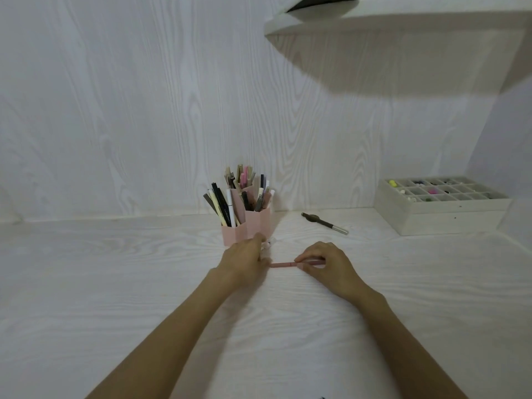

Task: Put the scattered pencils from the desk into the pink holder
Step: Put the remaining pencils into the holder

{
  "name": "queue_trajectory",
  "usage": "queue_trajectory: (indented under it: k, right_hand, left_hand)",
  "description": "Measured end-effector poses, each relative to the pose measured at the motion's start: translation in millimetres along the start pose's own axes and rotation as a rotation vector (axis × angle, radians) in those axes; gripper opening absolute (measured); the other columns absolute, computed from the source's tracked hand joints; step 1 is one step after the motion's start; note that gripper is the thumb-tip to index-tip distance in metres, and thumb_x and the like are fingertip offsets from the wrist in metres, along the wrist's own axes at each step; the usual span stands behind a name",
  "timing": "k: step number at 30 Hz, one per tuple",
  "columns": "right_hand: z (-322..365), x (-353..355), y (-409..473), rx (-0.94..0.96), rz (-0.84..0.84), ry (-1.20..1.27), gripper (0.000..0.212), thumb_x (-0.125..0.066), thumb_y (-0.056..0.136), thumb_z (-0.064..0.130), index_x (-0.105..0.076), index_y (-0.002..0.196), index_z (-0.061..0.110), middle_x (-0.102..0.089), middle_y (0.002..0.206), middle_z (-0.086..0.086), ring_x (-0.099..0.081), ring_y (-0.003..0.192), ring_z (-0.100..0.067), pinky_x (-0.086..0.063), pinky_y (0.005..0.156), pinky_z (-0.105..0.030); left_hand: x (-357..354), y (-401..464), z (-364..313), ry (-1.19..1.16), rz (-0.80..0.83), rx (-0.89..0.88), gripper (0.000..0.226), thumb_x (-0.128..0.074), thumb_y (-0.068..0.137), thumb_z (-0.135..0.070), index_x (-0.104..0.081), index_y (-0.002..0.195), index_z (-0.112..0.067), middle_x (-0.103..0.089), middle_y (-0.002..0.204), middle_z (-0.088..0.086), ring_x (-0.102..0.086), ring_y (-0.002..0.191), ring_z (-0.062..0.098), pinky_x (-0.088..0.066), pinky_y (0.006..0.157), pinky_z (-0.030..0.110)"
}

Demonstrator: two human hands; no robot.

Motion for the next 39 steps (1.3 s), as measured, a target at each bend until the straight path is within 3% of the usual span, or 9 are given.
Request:
queue_trajectory:
  k: [4, 8, 11, 15, 18, 20, 26, 33, 39]
  right_hand:
    - [0.9, 0.7, -1.5, 0.012, -0.015, 0.005, 0.013, -0.072, 0.08, 0.025, -0.07, 0.084, 0.037, -0.062, 0.089, 0.017, -0.051, 0.091, -0.003, -0.037, 0.077, -0.011]
    - [1.5, 0.6, -1.4, 0.034, -0.02, -0.098, 0.015, -0.067, 0.084, 0.03, -0.07, 0.099, 0.032, -0.061, 0.093, 0.014, -0.049, 0.09, -0.005, -0.039, 0.075, -0.016]
    - [2.2, -0.7, -0.8, 0.054, -0.007, -0.216, 0.022, -0.06, 0.089, 0.033, -0.068, 0.11, 0.03, -0.056, 0.094, 0.013, -0.046, 0.09, -0.006, -0.037, 0.071, -0.016]
    - [4.9, -0.4, -0.7, 0.067, -0.01, -0.237, 0.019, -0.06, 0.089, 0.034, -0.07, 0.105, 0.031, -0.054, 0.09, 0.014, -0.044, 0.087, -0.004, -0.033, 0.064, -0.011]
    - [6.4, -0.4, -1.0, 0.06, -0.015, -0.23, 0.016, -0.06, 0.089, 0.033, -0.07, 0.101, 0.033, -0.055, 0.089, 0.015, -0.045, 0.087, -0.004, -0.034, 0.064, -0.01]
    - [7.1, -0.3, -1.9, 0.049, -0.014, -0.222, 0.014, -0.06, 0.089, 0.033, -0.07, 0.1, 0.034, -0.056, 0.089, 0.015, -0.046, 0.088, -0.003, -0.035, 0.066, -0.011]
    - [8.4, 0.4, -3.0, 0.037, -0.007, -0.227, 0.015, -0.059, 0.09, 0.034, -0.07, 0.1, 0.035, -0.056, 0.092, 0.015, -0.046, 0.089, -0.003, -0.037, 0.068, -0.013]
    - [8.6, 0.1, -2.4, 0.046, -0.002, -0.223, 0.015, -0.059, 0.09, 0.034, -0.069, 0.1, 0.036, -0.056, 0.092, 0.016, -0.044, 0.088, -0.001, -0.034, 0.066, -0.01]
    - [8.5, 2.1, -2.3, 0.04, -0.055, -0.232, 0.014, -0.057, 0.091, 0.031, -0.066, 0.101, 0.033, -0.059, 0.093, 0.017, -0.047, 0.086, 0.002, -0.036, 0.068, -0.008]
  left_hand:
    - [-1.3, 9.3, 11.3, -0.001, 0.088, 0.247, 0.042, -0.04, 0.099, -0.039, -0.039, 0.126, -0.008, -0.06, 0.118, 0.01, -0.059, 0.104, 0.03, -0.043, 0.074, 0.031]
    - [1.8, 2.2, 17.2, 0.104, 0.073, 0.176, 0.043, -0.033, 0.096, -0.054, -0.051, 0.099, -0.015, -0.065, 0.099, 0.007, -0.058, 0.082, 0.025, -0.039, 0.065, 0.03]
    - [21.2, -4.2, 28.0, 0.006, 0.077, 0.118, 0.036, -0.044, 0.094, -0.051, -0.064, 0.094, -0.021, -0.068, 0.096, -0.001, -0.062, 0.086, 0.02, -0.049, 0.074, 0.031]
    - [73.2, -15.3, 51.3, -0.358, -0.366, 0.095, 0.013, -0.06, 0.09, -0.036, -0.067, 0.08, -0.032, -0.069, 0.082, -0.01, -0.066, 0.076, 0.009, -0.056, 0.077, 0.038]
    - [96.5, -19.2, 62.8, -0.542, -0.735, 0.113, 0.023, -0.059, 0.09, -0.04, -0.07, 0.095, -0.02, -0.07, 0.087, -0.009, -0.067, 0.084, 0.008, -0.058, 0.075, 0.04]
    - [95.7, -14.3, 62.7, -0.596, -0.839, 0.136, 0.028, -0.059, 0.091, -0.038, -0.07, 0.102, -0.016, -0.071, 0.092, -0.007, -0.067, 0.087, 0.009, -0.057, 0.08, 0.039]
    - [64.6, 9.3, 47.8, -0.551, -0.793, 0.187, 0.03, -0.058, 0.092, -0.038, -0.072, 0.101, -0.013, -0.074, 0.094, 0.002, -0.068, 0.089, 0.017, -0.051, 0.079, 0.031]
    - [50.5, 26.8, 45.6, -0.07, -0.574, 0.318, 0.023, -0.059, 0.091, -0.04, -0.075, 0.086, -0.024, -0.072, 0.078, 0.001, -0.064, 0.08, 0.024, -0.036, 0.058, 0.027]
    - [62.2, 25.9, 44.8, -0.006, -0.534, 0.274, 0.034, -0.062, 0.086, -0.046, -0.071, 0.073, -0.017, -0.071, 0.074, -0.001, -0.064, 0.074, 0.023, -0.044, 0.06, 0.029]
Point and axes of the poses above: each hand's wrist, its own y-axis towards the middle knuckle, its own x-axis out of the back of the hand, z = x × y, the point moved 3 cm from there along y, towards the middle knuckle
